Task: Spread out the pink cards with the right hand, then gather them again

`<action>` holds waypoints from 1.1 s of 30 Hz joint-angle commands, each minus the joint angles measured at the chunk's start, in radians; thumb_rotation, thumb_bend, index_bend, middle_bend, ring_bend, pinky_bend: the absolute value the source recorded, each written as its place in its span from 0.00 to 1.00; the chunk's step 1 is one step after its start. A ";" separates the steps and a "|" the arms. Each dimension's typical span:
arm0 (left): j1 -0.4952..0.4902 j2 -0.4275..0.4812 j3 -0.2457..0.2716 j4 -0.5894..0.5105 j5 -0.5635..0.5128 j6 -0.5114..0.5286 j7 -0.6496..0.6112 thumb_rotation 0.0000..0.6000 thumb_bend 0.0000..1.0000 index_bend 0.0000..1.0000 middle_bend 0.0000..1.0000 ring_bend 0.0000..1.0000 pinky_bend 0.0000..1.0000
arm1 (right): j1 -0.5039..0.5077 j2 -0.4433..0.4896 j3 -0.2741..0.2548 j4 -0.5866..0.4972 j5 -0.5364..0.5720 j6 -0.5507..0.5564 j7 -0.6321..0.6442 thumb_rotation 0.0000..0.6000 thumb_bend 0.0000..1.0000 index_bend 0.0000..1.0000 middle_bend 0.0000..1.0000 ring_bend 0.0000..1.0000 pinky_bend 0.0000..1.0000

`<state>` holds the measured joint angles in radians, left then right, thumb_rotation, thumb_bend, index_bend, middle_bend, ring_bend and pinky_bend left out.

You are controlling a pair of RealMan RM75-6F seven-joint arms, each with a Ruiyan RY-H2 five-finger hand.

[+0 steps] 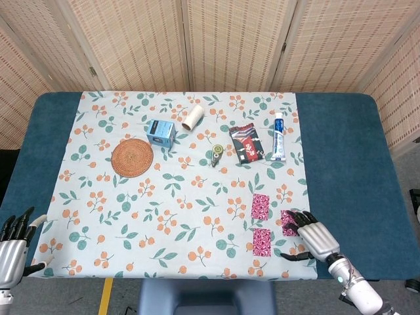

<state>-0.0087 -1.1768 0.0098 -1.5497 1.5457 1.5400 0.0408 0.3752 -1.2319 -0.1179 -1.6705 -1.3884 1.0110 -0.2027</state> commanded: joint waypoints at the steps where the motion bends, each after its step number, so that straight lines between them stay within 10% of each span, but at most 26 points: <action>1: -0.001 0.001 0.000 -0.003 0.003 0.000 0.001 1.00 0.22 0.20 0.05 0.12 0.00 | -0.014 0.014 0.010 -0.007 -0.019 0.034 0.023 0.26 0.21 0.23 0.05 0.00 0.00; 9: -0.009 -0.001 -0.002 -0.001 0.001 -0.011 0.005 1.00 0.22 0.20 0.05 0.12 0.00 | -0.067 0.035 0.041 -0.015 0.009 0.119 0.077 0.38 0.21 0.19 0.05 0.00 0.00; 17: -0.019 -0.007 -0.005 0.002 0.002 -0.024 0.007 1.00 0.22 0.20 0.05 0.12 0.00 | -0.079 0.038 0.063 -0.037 0.073 0.107 0.064 0.79 0.21 0.10 0.05 0.00 0.00; 33: -0.020 -0.014 -0.002 0.027 -0.009 -0.035 -0.016 1.00 0.22 0.20 0.05 0.12 0.00 | -0.014 0.008 0.104 -0.056 0.201 0.001 -0.069 0.80 0.21 0.11 0.03 0.00 0.00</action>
<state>-0.0286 -1.1908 0.0081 -1.5225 1.5369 1.5048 0.0249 0.3544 -1.2204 -0.0191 -1.7243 -1.1930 1.0171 -0.2645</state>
